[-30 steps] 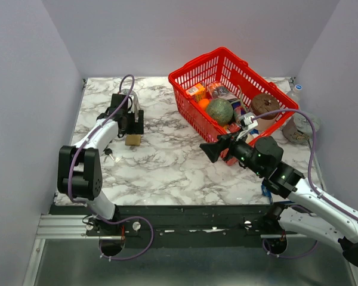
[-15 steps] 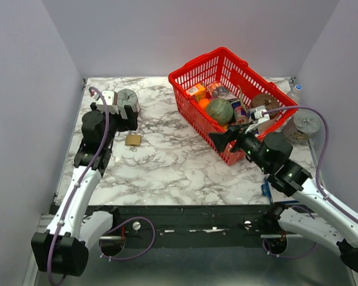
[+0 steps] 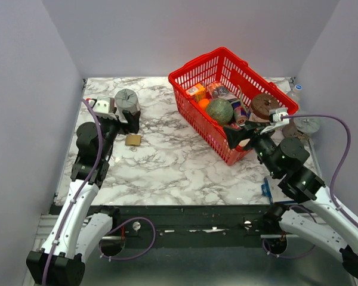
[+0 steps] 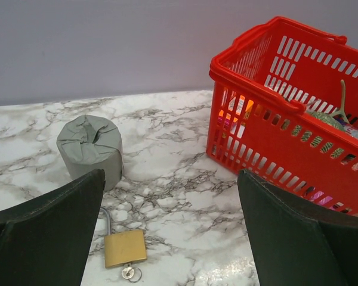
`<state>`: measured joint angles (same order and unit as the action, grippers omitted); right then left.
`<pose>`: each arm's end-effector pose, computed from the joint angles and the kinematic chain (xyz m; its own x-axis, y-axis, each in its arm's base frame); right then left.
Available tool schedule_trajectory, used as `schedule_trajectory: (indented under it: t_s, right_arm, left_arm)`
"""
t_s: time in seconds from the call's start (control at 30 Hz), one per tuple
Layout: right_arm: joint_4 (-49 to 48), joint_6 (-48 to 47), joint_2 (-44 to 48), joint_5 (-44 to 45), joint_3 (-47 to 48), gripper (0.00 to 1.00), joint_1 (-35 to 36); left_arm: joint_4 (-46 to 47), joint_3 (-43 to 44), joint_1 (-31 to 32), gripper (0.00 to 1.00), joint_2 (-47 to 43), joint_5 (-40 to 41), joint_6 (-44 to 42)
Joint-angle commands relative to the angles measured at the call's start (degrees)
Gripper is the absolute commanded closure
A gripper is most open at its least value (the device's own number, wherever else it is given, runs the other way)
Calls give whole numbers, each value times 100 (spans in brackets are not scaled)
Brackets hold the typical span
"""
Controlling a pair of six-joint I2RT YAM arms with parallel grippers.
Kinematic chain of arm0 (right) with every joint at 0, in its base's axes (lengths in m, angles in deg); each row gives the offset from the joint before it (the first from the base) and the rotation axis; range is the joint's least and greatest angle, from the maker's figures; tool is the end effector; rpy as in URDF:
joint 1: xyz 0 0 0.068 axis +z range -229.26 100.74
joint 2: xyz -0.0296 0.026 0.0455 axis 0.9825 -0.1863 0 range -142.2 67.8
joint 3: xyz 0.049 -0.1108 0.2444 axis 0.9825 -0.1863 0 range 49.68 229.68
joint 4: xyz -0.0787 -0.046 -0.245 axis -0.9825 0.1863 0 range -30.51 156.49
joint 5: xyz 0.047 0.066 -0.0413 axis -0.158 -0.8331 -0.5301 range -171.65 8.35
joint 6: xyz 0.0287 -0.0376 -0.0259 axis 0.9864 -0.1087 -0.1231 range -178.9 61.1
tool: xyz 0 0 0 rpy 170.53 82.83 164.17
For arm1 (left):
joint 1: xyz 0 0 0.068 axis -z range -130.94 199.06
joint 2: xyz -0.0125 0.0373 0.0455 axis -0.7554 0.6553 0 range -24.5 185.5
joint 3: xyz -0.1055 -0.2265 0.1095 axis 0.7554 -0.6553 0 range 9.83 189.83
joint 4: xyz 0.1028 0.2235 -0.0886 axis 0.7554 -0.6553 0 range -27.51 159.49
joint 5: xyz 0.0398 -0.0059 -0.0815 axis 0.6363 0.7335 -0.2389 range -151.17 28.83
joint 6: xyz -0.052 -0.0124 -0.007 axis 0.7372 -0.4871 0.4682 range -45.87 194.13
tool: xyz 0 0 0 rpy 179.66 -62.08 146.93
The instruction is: Unlock with the key
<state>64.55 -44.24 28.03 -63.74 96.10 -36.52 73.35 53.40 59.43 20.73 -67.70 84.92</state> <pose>0.1259 0.1016 0.3733 -0.0866 0.2479 -0.9649 -0.4116 0.8731 0.2612 0.1861 -0.0382 0.3580 -0.0172 -0.1858 -0.9824 0.2925 0.9386 -0.1827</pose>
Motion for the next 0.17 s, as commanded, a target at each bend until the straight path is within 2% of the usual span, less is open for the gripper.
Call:
schedule_trajectory:
  t_s: [0.0,0.13]
  right_arm:
    - [127,-165,206,388,-62,0,-20]
    - [144,-200,259,459,-71,0,-20]
  left_arm:
    - [89,55,105,1,-138,-68,-15]
    - [71,55,158,1,-190,-130,-50]
